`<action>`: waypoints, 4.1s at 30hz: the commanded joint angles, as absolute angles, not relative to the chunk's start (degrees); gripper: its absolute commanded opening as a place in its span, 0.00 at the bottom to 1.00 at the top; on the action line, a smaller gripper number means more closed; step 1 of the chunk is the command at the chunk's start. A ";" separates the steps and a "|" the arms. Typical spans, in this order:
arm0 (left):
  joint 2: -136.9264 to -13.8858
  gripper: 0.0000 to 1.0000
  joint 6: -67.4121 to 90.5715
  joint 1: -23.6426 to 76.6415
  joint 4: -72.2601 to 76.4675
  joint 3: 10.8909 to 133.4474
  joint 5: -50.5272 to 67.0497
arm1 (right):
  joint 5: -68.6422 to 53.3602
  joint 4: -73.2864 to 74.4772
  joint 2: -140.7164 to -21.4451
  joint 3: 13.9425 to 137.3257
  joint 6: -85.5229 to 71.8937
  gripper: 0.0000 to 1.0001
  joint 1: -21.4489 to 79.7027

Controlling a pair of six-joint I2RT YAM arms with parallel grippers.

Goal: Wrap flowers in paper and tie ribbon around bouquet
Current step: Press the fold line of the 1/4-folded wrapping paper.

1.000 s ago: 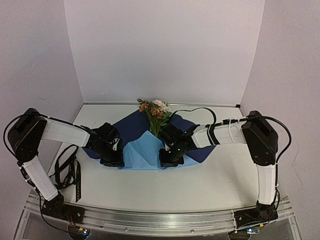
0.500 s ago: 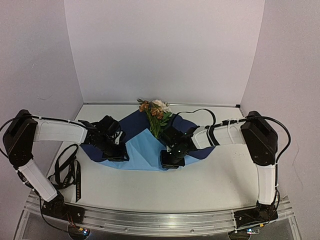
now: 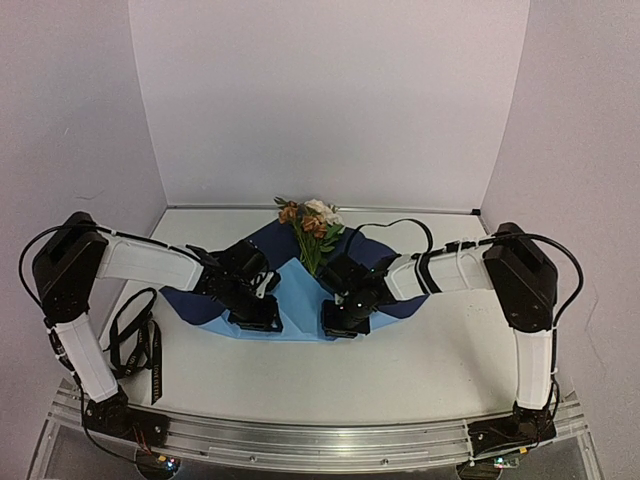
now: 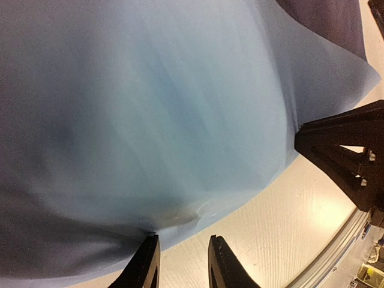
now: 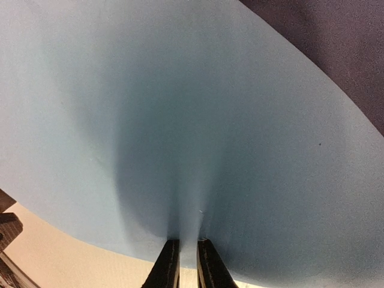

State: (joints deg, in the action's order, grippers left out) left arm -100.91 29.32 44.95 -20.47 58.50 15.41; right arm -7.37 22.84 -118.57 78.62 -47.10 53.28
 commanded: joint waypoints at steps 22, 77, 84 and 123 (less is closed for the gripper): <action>-93.23 0.21 36.66 33.85 -20.65 39.36 4.46 | -1.01 22.93 -114.81 69.24 -50.24 0.09 52.36; -90.12 0.21 46.99 38.81 6.57 37.53 16.80 | 0.00 7.30 -109.42 51.70 -61.83 0.08 49.17; -90.87 0.19 49.77 38.76 3.91 34.14 13.15 | 4.80 6.02 -106.89 46.56 -62.60 0.06 49.09; -89.58 0.17 44.51 38.41 -5.28 34.56 12.05 | -4.62 3.93 -89.89 46.81 -46.23 0.14 50.92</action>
